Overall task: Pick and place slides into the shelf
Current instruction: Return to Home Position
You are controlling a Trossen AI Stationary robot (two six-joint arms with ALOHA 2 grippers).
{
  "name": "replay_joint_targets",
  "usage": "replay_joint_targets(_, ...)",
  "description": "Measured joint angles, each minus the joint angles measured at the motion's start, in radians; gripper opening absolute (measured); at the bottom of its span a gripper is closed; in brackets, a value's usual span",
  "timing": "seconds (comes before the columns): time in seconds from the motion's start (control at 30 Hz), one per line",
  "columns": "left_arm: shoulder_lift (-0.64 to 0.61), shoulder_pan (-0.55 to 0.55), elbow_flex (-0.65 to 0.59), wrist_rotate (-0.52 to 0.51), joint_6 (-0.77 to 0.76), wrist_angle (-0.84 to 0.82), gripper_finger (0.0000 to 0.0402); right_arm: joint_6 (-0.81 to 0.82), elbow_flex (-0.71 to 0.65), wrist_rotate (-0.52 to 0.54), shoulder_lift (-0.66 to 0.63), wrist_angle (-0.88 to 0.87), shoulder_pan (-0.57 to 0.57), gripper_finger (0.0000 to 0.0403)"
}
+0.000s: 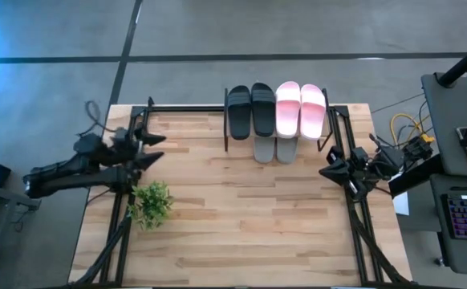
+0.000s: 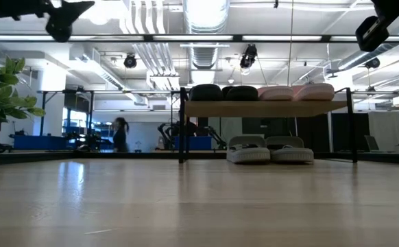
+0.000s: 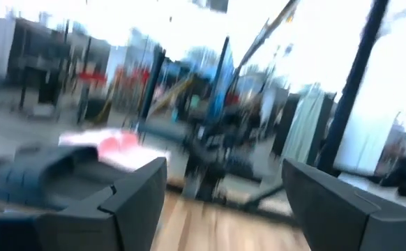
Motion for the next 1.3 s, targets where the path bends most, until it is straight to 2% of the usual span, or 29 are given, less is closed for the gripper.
replay_joint_targets(0.23, -0.130, 0.000, -0.150, 0.000, -0.037, 0.123, 0.0270, -0.007, 0.000, 0.044, 0.000, -0.003, 0.000, 0.0013)
replay_joint_targets(0.57, -0.243, 0.000, -0.275, 0.001, -0.063, 0.139, 0.0270, 0.008, 0.000, 0.043, 0.000, -0.003, 0.000, 0.0013)
replay_joint_targets(0.93, -0.220, 0.000, -0.373, -0.004, -0.078, 0.133, 0.0270, -0.036, 0.000, 0.050, 0.000, -0.016, 0.000, 0.0013)
replay_joint_targets(1.1, -0.230, 0.000, -0.402, -0.031, -0.081, 0.098, 0.0270, -0.042, -0.001, 0.069, 0.000, -0.077, 0.000, 0.0013)
replay_joint_targets(1.3, -0.230, 0.001, -0.402, -0.100, -0.071, 0.089, 0.0270, 0.019, -0.057, 0.070, 0.000, -0.032, 0.000, 0.0013)
